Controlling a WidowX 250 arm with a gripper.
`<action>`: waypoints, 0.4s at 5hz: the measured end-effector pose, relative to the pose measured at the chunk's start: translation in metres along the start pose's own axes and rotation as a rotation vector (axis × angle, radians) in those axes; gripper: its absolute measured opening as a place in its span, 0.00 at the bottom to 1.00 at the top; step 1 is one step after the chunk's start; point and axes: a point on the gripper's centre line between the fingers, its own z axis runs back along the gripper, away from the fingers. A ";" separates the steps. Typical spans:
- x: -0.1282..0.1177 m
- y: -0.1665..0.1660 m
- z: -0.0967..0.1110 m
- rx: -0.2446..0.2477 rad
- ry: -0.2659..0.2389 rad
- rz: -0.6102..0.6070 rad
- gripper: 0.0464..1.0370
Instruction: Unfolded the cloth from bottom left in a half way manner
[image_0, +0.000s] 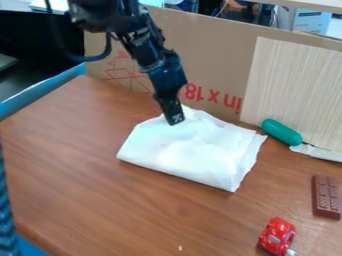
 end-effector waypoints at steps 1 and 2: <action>-0.012 -0.034 0.003 0.013 -0.032 -0.120 0.01; -0.030 -0.056 0.009 -0.003 -0.063 -0.202 0.01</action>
